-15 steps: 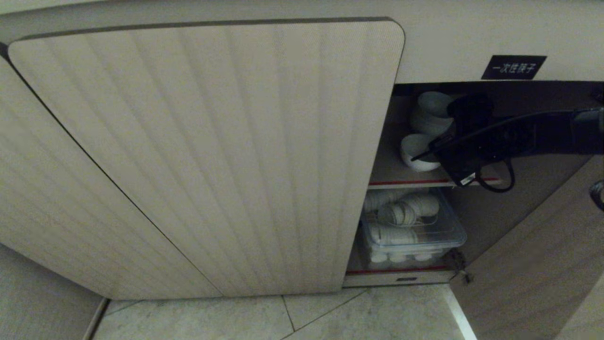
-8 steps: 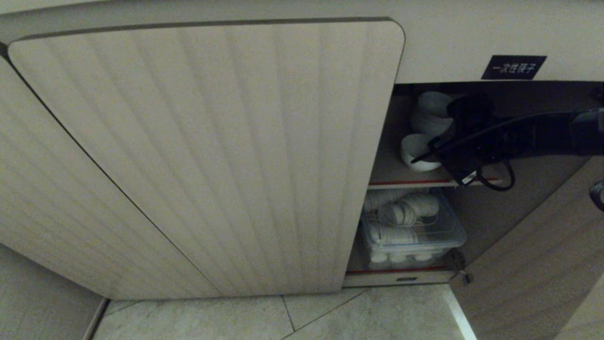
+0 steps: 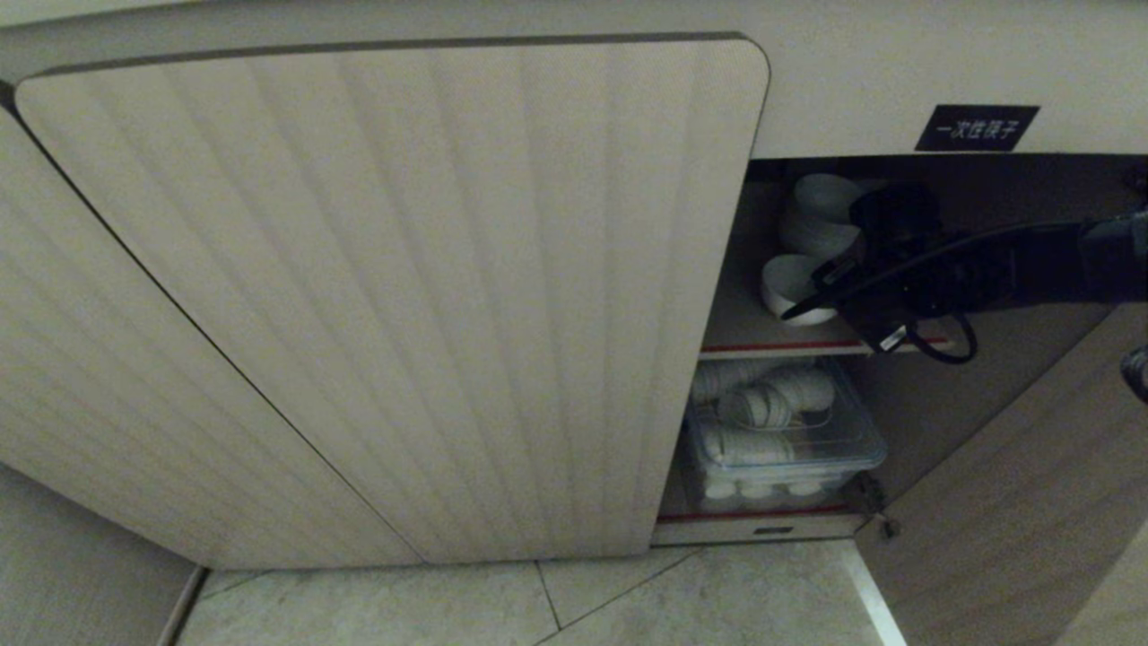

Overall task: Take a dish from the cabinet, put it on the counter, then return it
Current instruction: Put it back into the cabinet

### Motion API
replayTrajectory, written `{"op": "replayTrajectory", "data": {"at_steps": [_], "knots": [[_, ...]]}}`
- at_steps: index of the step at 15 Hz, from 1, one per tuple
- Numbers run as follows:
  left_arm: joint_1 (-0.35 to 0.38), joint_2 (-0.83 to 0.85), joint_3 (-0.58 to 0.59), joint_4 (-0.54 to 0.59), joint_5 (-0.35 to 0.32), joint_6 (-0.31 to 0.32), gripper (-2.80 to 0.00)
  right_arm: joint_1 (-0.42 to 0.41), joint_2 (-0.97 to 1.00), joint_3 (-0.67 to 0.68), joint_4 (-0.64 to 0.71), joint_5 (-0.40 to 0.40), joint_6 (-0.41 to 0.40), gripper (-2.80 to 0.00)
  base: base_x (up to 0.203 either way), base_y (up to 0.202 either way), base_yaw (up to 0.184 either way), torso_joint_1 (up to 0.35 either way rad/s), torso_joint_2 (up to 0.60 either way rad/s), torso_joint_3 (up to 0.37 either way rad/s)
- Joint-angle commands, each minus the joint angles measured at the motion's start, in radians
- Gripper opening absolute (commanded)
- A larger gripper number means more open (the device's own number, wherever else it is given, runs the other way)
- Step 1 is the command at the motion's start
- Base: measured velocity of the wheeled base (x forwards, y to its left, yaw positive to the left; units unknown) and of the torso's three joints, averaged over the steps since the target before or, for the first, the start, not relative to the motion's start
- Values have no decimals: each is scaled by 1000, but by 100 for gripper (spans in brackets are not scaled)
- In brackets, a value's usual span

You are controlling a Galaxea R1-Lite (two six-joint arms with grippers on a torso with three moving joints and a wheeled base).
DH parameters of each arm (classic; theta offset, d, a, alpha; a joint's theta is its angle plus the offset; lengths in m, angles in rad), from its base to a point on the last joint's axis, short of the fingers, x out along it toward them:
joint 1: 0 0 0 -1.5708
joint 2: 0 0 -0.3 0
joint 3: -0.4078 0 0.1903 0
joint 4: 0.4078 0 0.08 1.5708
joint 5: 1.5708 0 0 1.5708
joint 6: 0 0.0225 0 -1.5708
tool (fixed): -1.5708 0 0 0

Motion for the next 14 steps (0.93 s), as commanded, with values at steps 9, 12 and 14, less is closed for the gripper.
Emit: {"op": "replayTrajectory", "data": {"at_steps": [9, 12, 14], "knots": [[0, 0, 0, 0, 0, 0, -280, 2, -19, 39, -56, -28, -38, 0, 0, 0, 0, 0, 0, 0], [0, 0, 0, 0, 0, 0, -280, 2, -38, 131, -184, -31, -106, 0, 0, 0, 0, 0, 0, 0], [0, 0, 0, 0, 0, 1, -280, 2, -47, 157, -219, -31, -124, 0, 0, 0, 0, 0, 0, 0]]}}
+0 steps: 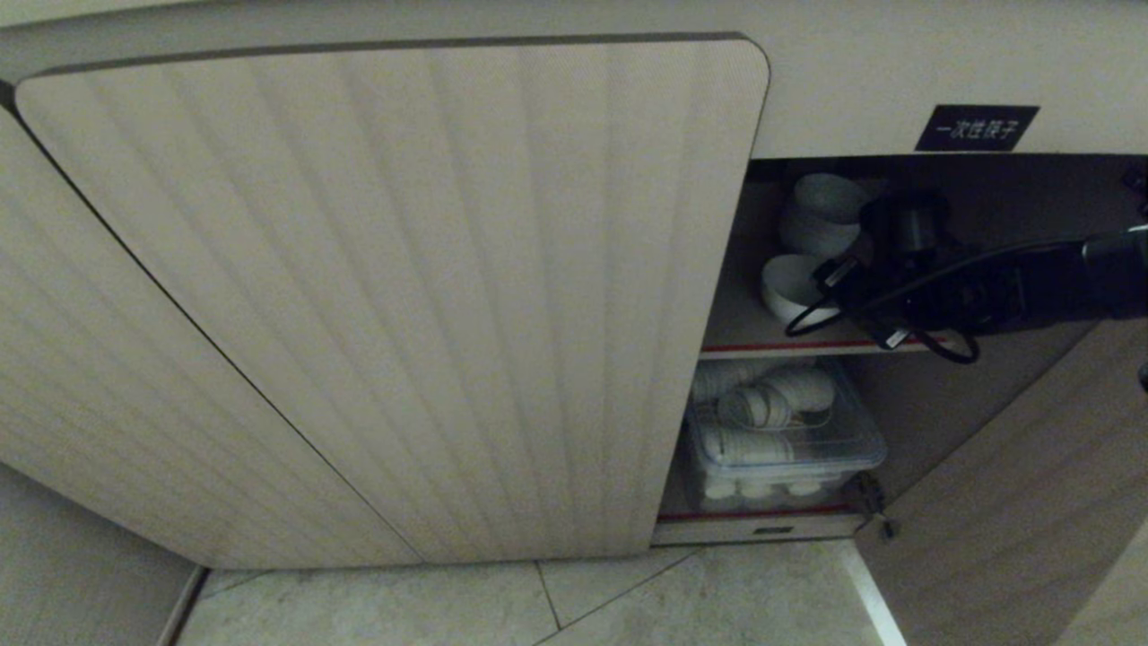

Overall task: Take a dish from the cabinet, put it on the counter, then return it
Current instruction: Put it back into the cabinet

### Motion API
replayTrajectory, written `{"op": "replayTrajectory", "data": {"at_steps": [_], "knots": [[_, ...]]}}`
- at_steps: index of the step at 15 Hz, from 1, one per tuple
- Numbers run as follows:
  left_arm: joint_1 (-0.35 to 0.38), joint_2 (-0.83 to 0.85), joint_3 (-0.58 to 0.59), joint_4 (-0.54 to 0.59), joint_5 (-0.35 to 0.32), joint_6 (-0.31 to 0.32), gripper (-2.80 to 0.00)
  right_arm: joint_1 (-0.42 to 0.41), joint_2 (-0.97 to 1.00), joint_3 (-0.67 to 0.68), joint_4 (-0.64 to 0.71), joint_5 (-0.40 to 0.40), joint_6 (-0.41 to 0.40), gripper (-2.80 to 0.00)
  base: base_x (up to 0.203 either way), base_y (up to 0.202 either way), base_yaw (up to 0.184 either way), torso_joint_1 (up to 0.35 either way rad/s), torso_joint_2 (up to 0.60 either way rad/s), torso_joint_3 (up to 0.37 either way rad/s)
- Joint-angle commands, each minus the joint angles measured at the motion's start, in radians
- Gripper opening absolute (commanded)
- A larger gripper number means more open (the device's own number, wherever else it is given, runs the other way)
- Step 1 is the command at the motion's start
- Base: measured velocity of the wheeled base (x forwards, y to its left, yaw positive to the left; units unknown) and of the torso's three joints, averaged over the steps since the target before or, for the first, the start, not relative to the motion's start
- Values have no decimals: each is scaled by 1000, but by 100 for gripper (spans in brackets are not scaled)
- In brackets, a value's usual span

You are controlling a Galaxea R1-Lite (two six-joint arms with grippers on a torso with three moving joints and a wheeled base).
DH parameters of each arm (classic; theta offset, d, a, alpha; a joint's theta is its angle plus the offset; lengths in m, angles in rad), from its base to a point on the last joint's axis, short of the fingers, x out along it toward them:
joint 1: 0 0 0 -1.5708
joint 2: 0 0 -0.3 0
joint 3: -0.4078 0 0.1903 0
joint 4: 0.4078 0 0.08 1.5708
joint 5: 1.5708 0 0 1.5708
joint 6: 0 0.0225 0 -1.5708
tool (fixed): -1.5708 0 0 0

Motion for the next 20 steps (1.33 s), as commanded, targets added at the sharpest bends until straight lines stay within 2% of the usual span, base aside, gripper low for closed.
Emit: {"op": "replayTrajectory", "data": {"at_steps": [1, 3, 7, 13, 17, 20], "knots": [[0, 0, 0, 0, 0, 1, -280, 0, -13, 14, -6, -1, 3, 0, 0, 0, 0, 0, 0, 0], [0, 0, 0, 0, 0, 1, -280, 0, -15, 28, -29, -3, -7, 0, 0, 0, 0, 0, 0, 0], [0, 0, 0, 0, 0, 1, -280, 0, -33, 129, -184, -2, -106, 0, 0, 0, 0, 0, 0, 0], [0, 0, 0, 0, 0, 1, -280, 0, -48, 147, -218, -2, -126, 0, 0, 0, 0, 0, 0, 0], [0, 0, 0, 0, 0, 0, -280, 0, -63, 226, -340, 1, -213, 0, 0, 0, 0, 0, 0, 0], [0, 0, 0, 0, 0, 1, -280, 0, -71, 238, -362, 1, -244, 0, 0, 0, 0, 0, 0, 0]]}}
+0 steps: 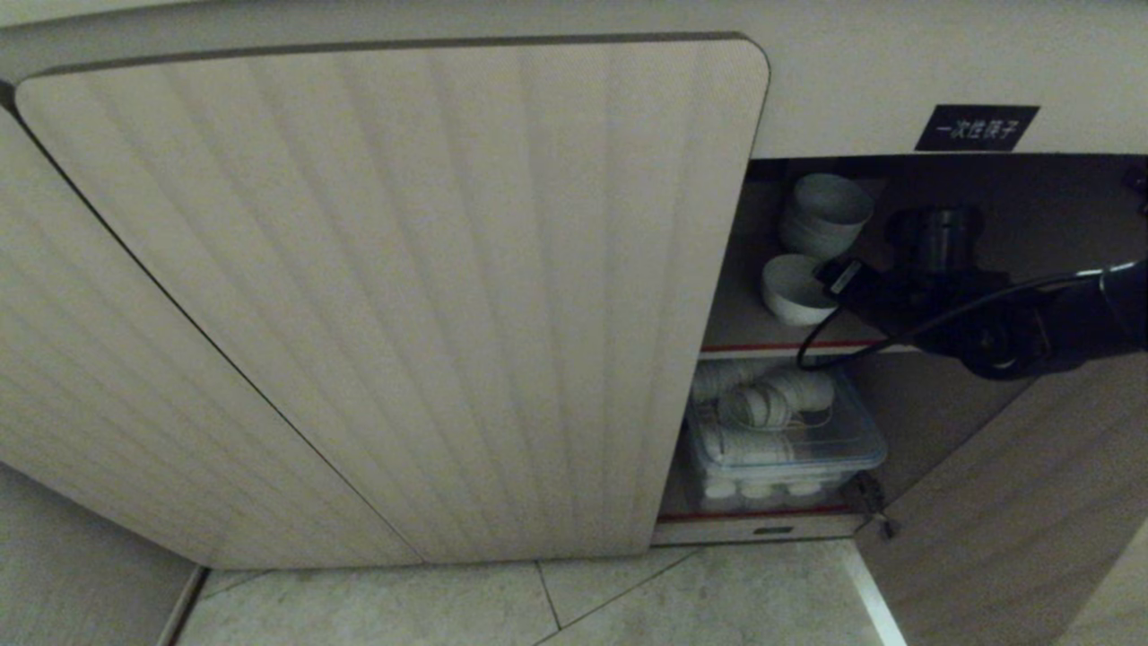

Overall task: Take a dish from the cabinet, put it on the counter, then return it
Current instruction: Put it back into the cabinet

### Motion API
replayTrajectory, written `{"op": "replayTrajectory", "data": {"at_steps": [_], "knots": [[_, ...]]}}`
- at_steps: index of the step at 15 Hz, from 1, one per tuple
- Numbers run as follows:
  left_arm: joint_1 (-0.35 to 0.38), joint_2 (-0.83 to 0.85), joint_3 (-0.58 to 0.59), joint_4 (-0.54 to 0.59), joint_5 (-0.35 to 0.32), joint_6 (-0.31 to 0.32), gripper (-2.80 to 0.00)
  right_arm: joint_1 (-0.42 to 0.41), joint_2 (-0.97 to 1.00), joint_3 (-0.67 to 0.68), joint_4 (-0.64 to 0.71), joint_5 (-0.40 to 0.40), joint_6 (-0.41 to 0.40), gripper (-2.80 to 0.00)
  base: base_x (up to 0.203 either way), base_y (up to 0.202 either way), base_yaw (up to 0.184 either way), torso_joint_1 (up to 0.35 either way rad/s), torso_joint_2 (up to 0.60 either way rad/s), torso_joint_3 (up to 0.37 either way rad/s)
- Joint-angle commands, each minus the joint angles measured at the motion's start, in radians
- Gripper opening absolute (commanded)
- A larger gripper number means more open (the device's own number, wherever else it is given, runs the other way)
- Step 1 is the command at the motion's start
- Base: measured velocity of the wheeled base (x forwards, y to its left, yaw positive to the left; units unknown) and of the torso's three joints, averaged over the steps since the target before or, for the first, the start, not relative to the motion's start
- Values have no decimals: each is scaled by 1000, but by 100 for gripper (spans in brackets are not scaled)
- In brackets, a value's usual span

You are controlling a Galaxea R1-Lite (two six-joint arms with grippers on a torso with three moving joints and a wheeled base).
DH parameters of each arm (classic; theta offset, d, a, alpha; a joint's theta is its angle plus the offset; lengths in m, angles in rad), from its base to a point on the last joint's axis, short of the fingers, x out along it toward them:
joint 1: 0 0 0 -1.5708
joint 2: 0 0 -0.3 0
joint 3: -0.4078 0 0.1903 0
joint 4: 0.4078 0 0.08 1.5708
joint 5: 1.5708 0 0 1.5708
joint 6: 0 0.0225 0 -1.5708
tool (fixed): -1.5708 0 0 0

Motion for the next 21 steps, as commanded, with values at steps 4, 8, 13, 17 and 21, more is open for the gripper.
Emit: {"op": "replayTrajectory", "data": {"at_steps": [4, 8, 13, 17, 21], "knots": [[0, 0, 0, 0, 0, 0, -280, 1, -13, 56, -86, -1, -70, 0, 0, 0, 0, 0, 0, 0], [0, 0, 0, 0, 0, 0, -280, 1, -20, 103, -155, -1, -132, 0, 0, 0, 0, 0, 0, 0], [0, 0, 0, 0, 0, -1, -280, 5, -32, 142, -217, 2, -200, 0, 0, 0, 0, 0, 0, 0], [0, 0, 0, 0, 0, 0, -280, 10, -56, 200, -252, 4, -220, 0, 0, 0, 0, 0, 0, 0], [0, 0, 0, 0, 0, -1, -280, 20, -76, 246, -309, 6, -221, 0, 0, 0, 0, 0, 0, 0]]}}
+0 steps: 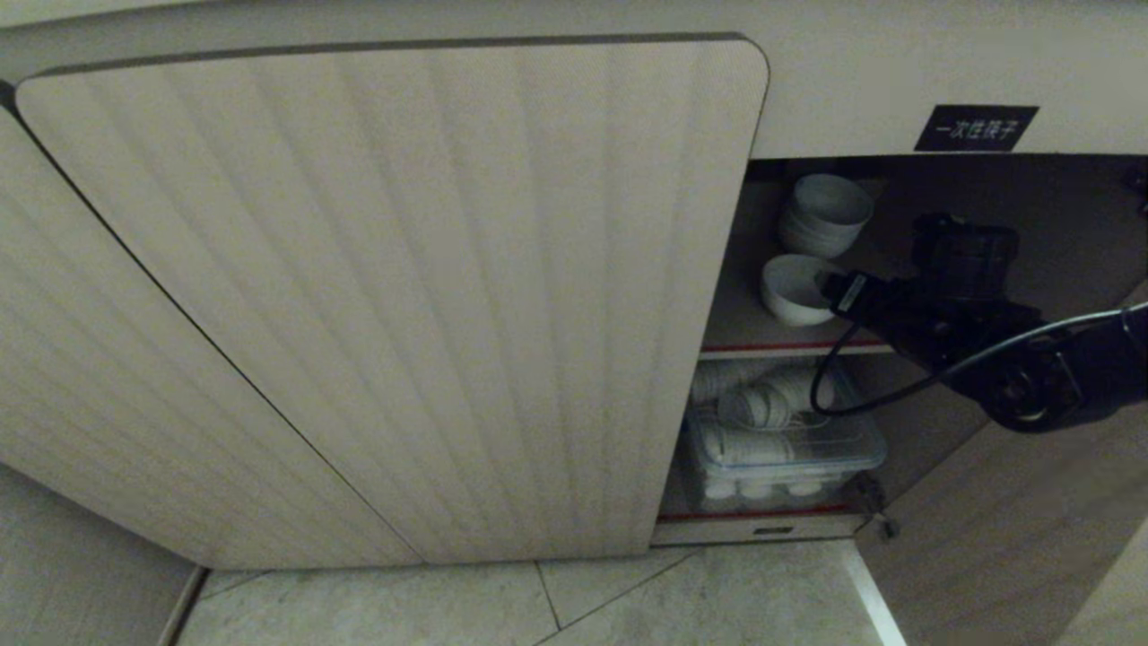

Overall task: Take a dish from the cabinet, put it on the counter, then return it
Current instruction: Put it back into the cabinet

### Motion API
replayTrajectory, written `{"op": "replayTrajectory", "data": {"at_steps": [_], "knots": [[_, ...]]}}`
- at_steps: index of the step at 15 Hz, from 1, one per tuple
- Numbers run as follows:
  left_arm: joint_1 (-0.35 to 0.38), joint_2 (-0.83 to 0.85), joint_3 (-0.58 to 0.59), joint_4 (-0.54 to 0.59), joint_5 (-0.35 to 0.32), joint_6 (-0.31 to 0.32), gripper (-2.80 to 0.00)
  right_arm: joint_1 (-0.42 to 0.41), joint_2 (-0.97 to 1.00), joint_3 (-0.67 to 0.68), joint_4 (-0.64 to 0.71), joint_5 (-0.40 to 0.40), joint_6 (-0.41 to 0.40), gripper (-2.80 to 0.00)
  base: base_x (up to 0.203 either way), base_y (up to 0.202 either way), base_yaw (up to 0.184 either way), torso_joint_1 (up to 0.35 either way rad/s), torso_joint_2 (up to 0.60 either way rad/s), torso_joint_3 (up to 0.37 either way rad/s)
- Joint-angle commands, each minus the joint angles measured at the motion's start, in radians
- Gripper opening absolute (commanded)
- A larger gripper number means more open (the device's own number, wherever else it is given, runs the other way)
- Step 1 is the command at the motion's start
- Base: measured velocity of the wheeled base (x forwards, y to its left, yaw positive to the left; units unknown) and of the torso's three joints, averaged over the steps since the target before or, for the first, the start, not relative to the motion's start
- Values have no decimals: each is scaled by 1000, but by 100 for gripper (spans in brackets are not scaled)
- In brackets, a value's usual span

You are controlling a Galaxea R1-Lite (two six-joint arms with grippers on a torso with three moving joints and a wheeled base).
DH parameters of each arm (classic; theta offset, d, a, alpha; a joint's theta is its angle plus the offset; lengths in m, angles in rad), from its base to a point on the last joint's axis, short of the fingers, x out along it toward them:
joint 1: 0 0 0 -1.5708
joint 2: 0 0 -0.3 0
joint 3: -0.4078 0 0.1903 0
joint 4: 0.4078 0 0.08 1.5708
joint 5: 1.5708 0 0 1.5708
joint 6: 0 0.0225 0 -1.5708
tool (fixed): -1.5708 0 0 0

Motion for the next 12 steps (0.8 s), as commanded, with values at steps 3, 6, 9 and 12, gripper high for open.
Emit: {"op": "replayTrajectory", "data": {"at_steps": [3, 6, 9, 12], "knots": [[0, 0, 0, 0, 0, 1, -280, 8, -26, 45, -49, 0, -19, 0, 0, 0, 0, 0, 0, 0], [0, 0, 0, 0, 0, 1, -280, 15, -35, 50, -66, 0, -23, 0, 0, 0, 0, 0, 0, 0], [0, 0, 0, 0, 0, -1, -280, 16, -48, 79, -88, 0, -46, 0, 0, 0, 0, 0, 0, 0], [0, 0, 0, 0, 0, -1, -280, 16, -63, 127, -139, 0, -76, 0, 0, 0, 0, 0, 0, 0]]}}
